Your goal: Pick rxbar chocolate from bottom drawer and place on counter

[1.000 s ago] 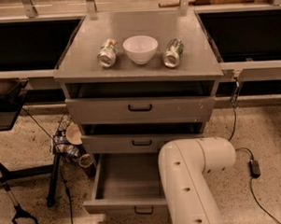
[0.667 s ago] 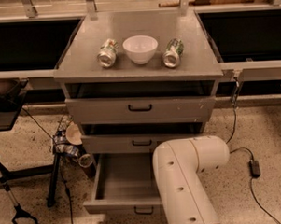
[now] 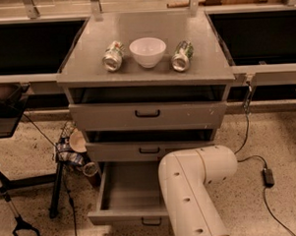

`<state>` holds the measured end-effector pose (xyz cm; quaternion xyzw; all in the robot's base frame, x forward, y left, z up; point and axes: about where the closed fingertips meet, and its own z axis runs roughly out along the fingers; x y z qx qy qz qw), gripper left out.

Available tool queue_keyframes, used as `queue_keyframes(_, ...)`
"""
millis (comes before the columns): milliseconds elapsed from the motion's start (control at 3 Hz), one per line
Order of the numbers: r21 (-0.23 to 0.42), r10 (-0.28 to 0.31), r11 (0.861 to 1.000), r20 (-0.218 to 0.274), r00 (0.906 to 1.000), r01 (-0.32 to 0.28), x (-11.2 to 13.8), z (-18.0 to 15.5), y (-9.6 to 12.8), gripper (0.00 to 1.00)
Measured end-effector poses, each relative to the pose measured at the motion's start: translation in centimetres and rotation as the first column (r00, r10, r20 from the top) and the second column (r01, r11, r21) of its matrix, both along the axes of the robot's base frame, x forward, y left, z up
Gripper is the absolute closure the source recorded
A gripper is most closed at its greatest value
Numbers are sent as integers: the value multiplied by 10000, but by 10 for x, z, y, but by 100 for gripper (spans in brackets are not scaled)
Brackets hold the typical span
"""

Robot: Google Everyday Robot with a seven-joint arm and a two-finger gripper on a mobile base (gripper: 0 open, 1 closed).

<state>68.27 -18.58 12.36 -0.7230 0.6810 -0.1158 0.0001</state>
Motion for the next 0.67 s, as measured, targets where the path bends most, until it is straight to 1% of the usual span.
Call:
queue_keyframes(333,-14,-100,9999,-272,9996,100,-3,-7,-4,54)
queue_keyframes(667,30,-124,9999,-537,9985,126,-6,-14,-5,38)
